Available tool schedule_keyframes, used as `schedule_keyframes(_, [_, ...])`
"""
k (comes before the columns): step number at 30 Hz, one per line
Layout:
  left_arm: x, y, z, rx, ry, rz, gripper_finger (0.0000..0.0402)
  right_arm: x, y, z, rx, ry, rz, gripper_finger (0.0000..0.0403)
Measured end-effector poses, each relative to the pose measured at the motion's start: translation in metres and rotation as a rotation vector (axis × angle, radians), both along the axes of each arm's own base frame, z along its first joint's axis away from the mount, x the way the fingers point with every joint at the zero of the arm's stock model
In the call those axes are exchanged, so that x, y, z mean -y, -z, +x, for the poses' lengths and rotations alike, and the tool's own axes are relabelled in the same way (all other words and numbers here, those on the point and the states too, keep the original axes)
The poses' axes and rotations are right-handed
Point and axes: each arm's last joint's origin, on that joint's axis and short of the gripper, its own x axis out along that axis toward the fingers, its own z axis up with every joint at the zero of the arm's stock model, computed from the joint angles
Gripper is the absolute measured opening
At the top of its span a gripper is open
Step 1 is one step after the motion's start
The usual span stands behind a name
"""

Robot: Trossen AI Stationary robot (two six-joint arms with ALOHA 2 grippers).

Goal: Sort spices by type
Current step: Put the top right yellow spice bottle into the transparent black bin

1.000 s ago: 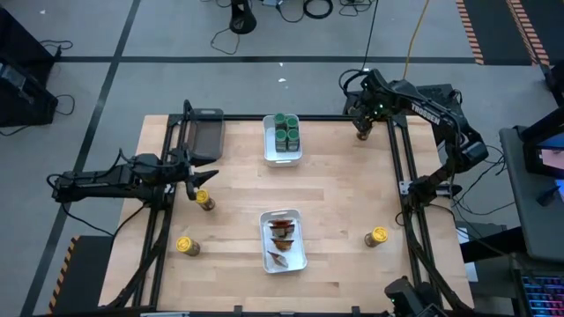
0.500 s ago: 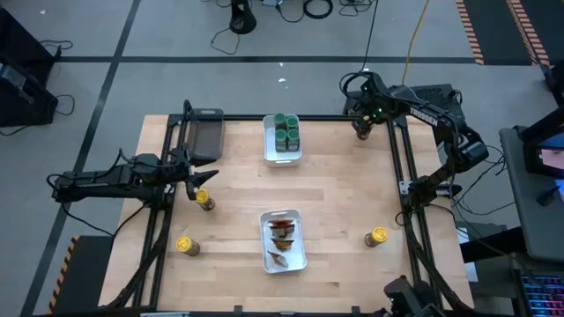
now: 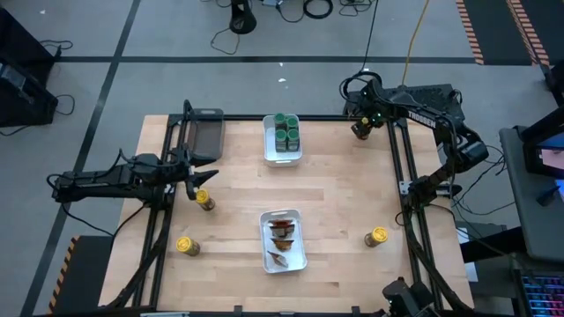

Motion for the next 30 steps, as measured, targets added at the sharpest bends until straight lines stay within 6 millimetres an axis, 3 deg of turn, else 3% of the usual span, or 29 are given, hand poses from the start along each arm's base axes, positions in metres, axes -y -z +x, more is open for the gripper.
schedule_keyframes(8, [0.0,0.0,0.0,0.0,0.0,0.0,0.021,0.0003,0.0013,0.0002,0.002,-0.003,-0.006,0.0289])
schedule_keyframes(21, [0.0,0.0,0.0,0.0,0.0,-0.001,0.021,-0.0011,0.0011,-0.0004,-0.006,-0.008,0.007,0.0204])
schedule_keyframes(30, [0.0,0.0,0.0,0.001,0.0,-0.005,0.021,-0.0046,0.0,-0.0011,0.015,-0.043,0.047,0.0208])
